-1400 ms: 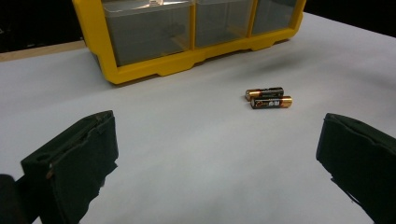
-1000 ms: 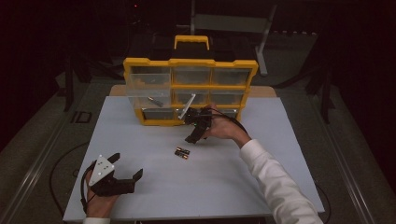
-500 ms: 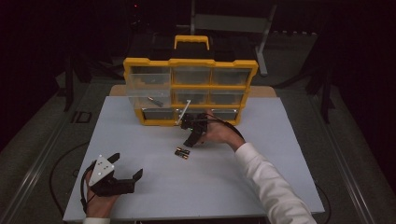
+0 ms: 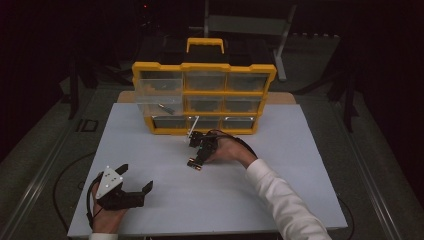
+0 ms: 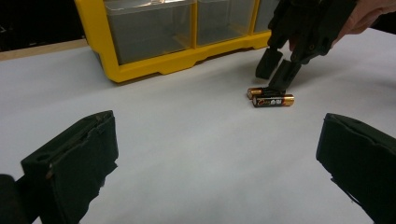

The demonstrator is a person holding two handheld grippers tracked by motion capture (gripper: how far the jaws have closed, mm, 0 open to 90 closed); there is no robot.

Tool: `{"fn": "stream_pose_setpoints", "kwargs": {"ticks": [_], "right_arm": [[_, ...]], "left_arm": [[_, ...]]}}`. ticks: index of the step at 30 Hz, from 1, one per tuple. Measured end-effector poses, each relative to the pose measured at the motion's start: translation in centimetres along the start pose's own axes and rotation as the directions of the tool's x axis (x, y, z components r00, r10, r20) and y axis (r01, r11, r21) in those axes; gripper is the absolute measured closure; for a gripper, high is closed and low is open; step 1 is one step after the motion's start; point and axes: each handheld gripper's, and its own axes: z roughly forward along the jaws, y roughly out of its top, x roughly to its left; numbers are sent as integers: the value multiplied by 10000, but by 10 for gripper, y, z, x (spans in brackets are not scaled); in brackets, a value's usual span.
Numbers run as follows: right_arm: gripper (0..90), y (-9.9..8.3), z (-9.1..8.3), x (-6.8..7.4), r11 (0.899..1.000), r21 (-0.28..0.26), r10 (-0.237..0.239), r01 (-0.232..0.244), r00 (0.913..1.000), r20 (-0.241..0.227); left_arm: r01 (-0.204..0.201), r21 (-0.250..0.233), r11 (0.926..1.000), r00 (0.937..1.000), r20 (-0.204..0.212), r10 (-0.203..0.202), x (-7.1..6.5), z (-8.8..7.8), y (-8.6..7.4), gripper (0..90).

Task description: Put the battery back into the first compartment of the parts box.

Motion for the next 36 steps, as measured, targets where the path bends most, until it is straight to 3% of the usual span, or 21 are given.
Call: {"fn": "stream_pose_setpoints", "kwargs": {"ticks": [9, 14, 21, 23, 24, 26, 27, 28, 33, 36], "right_arm": [[759, 1, 9, 1, 9998, 205, -62, 57, 9997, 236], [768, 0, 8, 2, 9996, 237, -149, 139, 9990, 419], [768, -4, -11, -4, 9995, -319, 55, -42, 9992, 398], [768, -6, -23, -5, 9979, -626, 214, -191, 9991, 356], [768, -6, -27, -10, 9943, -990, -339, 385, 9983, 480], [768, -7, -36, -10, 9936, -1093, -232, 287, 9984, 512], [768, -7, -42, -7, 9953, -941, 297, -251, 9984, 486], [768, -7, -46, -10, 9932, -1160, 10, 51, 9986, 526], [768, -7, -72, -13, 9879, -1544, 245, -150, 9979, 597], [768, -7, -85, -15, 9827, -1847, 32, 96, 9976, 690]], "left_arm": [[1, 2, 10000, 10000, -3, -1, 0, 0, 0, 0], [-16, -11, 10000, 10000, -9, 16, 0, 0, 0, 0], [-21, -9, 10000, 10000, 16, 21, 0, 0, 0, 0], [-8, -15, 10000, 10000, -6, 8, 0, 0, 0, 0], [-2, -17, 10000, 10000, -2, 2, 0, 0, 0, 0], [-14, -10, 10000, 10000, 9, 14, 0, 0, 0, 0], [-14, -14, 10000, 10000, 21, 14, 0, 0, 0, 0], [-14, -11, 10000, 10000, 18, 14, 0, 0, 0, 0], [-4, -20, 10000, 10000, 20, 4, 0, 0, 0, 0], [-7, -22, 10000, 10000, 21, 7, 0, 0, 0, 0]]}}
